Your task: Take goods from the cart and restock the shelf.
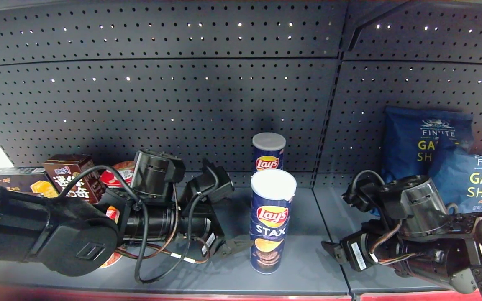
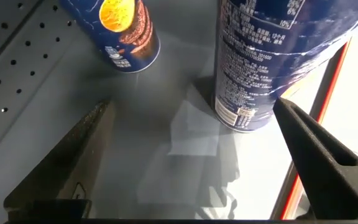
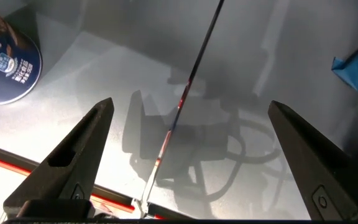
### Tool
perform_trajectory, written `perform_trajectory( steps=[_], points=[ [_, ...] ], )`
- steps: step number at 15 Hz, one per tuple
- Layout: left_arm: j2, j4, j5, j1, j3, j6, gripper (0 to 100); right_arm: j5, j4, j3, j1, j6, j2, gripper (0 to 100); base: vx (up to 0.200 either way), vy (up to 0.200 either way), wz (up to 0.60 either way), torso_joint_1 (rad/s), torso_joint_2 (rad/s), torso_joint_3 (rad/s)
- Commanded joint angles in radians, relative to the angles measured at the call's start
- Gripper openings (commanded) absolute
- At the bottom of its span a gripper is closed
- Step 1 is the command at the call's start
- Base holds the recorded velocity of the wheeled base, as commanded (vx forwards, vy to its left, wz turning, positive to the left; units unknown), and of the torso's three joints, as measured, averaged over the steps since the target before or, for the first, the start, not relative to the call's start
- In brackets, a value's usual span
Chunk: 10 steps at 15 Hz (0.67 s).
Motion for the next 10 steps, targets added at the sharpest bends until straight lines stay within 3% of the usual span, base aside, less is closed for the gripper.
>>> perform_trajectory(
  steps=[1,4,10],
  points=[
    [-0.006,0.001,-0.002,0.009,0.008,0.001,100,0.0,0.0,0.001,0.0,0.0,-0.002,100,0.0,0.0,0.0,0.0,0.0,0.0],
    [-0.006,0.001,-0.001,0.04,0.014,0.001,100,0.012,-0.011,0.02,0.0,0.0,-0.008,100,0.0,0.0,0.0,0.0,0.0,0.0],
    [0.023,-0.001,0.032,0.04,-0.01,0.001,100,0.017,-0.023,0.029,-0.012,-0.001,-0.008,100,0.0,0.0,0.0,0.0,0.0,0.0]
  ],
)
